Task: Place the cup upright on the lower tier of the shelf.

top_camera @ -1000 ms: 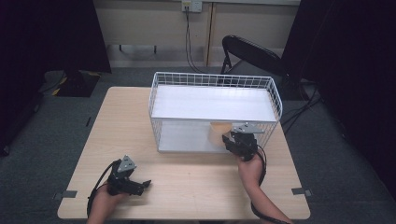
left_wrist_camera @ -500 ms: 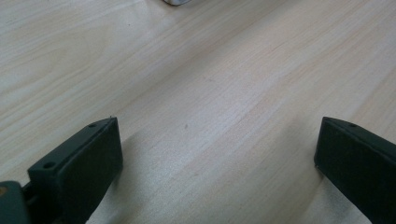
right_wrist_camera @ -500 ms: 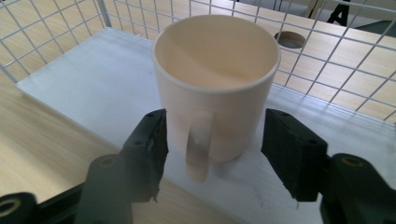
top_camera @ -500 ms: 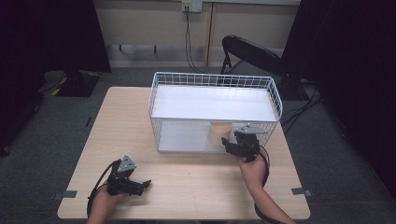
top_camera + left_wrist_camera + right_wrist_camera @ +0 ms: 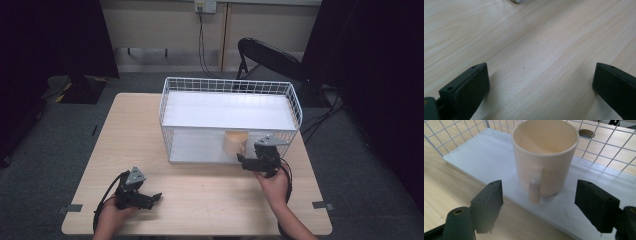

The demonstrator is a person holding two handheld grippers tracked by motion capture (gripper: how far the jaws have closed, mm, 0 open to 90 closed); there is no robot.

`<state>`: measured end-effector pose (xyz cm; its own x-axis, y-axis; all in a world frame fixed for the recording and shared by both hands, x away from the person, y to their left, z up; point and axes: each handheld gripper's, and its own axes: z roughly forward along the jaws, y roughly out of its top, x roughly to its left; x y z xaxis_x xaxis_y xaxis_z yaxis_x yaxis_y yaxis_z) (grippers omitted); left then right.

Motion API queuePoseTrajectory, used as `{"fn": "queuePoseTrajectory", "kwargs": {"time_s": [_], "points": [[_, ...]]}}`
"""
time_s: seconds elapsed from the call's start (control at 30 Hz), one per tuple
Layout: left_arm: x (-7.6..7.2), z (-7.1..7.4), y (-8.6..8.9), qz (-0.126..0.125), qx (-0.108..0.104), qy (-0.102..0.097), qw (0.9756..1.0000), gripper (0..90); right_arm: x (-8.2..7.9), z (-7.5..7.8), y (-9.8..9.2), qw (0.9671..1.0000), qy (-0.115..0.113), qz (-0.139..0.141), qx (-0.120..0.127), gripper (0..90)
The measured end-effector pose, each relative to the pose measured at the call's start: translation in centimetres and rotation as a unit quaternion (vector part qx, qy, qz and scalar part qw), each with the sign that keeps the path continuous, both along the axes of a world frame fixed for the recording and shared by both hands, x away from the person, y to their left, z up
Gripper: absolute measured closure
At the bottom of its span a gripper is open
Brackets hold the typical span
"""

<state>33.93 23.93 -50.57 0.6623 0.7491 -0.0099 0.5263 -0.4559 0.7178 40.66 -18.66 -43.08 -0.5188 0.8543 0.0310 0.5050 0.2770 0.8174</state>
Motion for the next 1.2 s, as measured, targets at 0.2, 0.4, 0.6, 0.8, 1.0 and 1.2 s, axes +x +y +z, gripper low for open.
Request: {"fn": "queuePoseTrajectory", "kwargs": {"time_s": [0.2, 0.4, 0.6, 0.8, 1.0, 1.2], "points": [[0.0, 0.0, 0.0, 0.0, 0.0, 0.0, 1.0, 0.5, -0.3, 0.0, -0.5, 1.0, 0.002, 0.008, 0.004, 20.5], [0.0, 0.0, 0.0, 0.0, 0.0, 0.0, 1.0, 0.5, -0.9, 0.0, -1.2, 0.9999, 0.001, 0.015, 0.006, 19.2], [0.0, 0.0, 0.0, 0.0, 0.0, 0.0, 1.0, 0.5, -1.4, 0.0, -1.9, 0.9998, 0.0, 0.02, 0.006, 18.6], [0.0, 0.0, 0.0, 0.0, 0.0, 0.0, 1.0, 0.5, -1.9, -0.1, -2.6, 0.9995, 0.0, 0.029, 0.008, 17.8], [0.0, 0.0, 0.0, 0.0, 0.0, 0.0, 1.0, 0.5, -2.4, -0.2, -3.1, 0.9992, -0.001, 0.038, 0.008, 15.6], [0.0, 0.0, 0.0, 0.0, 0.0, 0.0, 1.0, 0.5, -2.8, -0.5, -3.5, 0.9987, 0.001, 0.05, 0.011, 15.1]]}}
